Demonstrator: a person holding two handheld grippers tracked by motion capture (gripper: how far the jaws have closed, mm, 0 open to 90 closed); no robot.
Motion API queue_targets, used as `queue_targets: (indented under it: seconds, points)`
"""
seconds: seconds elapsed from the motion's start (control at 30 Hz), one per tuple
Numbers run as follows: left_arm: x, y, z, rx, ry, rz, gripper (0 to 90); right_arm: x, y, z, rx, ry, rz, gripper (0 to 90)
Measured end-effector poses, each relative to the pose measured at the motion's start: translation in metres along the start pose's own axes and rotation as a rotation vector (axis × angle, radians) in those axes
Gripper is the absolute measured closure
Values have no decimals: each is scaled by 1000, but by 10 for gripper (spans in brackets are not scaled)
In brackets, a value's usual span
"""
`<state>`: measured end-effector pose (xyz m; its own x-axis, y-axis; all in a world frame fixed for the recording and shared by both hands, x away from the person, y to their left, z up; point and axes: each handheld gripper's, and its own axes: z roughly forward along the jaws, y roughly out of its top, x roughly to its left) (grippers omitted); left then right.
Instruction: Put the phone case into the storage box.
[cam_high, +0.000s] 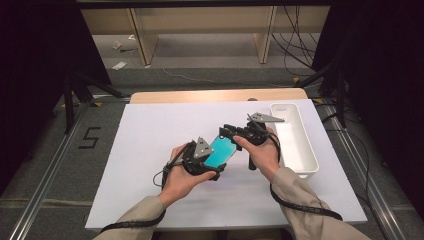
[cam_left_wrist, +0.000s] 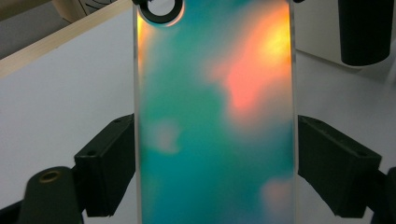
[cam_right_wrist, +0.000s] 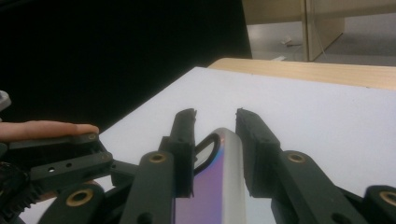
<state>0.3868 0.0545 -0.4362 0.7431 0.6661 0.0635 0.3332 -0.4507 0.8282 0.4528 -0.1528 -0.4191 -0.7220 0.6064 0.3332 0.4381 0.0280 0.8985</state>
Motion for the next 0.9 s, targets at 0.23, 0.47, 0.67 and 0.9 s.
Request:
queue_targets:
  seconds: [0.23, 0.47, 0.67, 0.9]
  points:
    - [1, -2, 2, -7, -6, 19, 167, 3, 2, -2, -1, 14, 11, 738]
    - [0, -2, 2, -26, -1, 52, 167, 8, 8, -6, -10, 30, 18, 773]
    - [9, 0, -4, -47, 1, 50, 210, 17, 17, -13, -15, 45, -72, 805]
    - [20, -5, -6, -65, -35, -10, 161, 17, 27, -21, -4, 57, -155, 804]
